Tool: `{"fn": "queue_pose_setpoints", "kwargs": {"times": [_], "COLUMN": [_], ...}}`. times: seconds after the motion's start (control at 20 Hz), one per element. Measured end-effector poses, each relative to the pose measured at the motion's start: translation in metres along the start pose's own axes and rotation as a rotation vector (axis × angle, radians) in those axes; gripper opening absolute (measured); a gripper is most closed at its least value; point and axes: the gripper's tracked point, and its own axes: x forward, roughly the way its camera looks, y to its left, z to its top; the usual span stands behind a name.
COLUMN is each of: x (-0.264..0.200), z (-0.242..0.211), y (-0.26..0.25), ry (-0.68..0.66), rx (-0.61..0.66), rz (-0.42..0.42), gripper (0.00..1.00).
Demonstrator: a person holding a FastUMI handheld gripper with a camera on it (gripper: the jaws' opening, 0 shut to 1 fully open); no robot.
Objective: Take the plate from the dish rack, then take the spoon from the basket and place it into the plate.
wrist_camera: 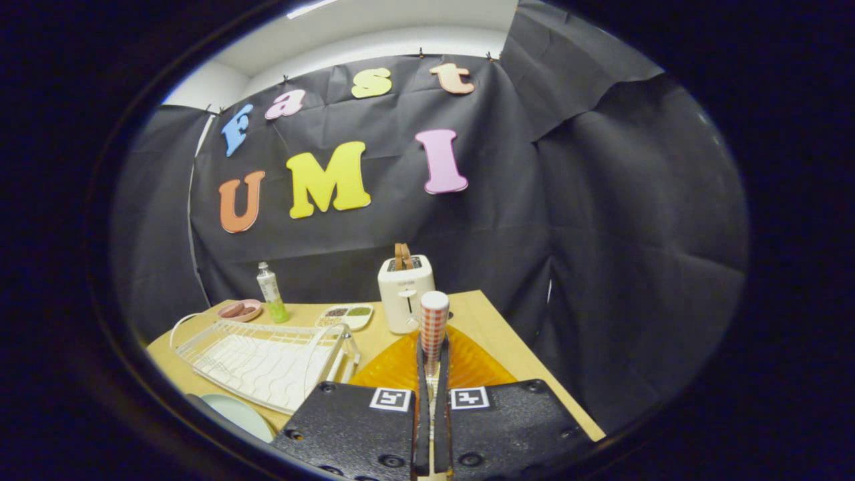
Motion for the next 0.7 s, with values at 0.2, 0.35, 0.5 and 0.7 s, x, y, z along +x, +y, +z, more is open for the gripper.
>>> {"fn": "queue_pose_setpoints", "kwargs": {"times": [0.2,0.35,0.5,0.7], "x": [-0.036,-0.06,-0.085,-0.101], "z": [0.029,0.035,0.031,0.011], "y": [0.02,0.046,0.079,0.128], "ry": [-0.047,-0.05,-0.024,0.024], "rx": [-0.023,-0.015,-0.003,-0.01], "rz": [0.028,0.08,0.146,0.229], "gripper": [0.08,0.08,0.08,0.08]}}
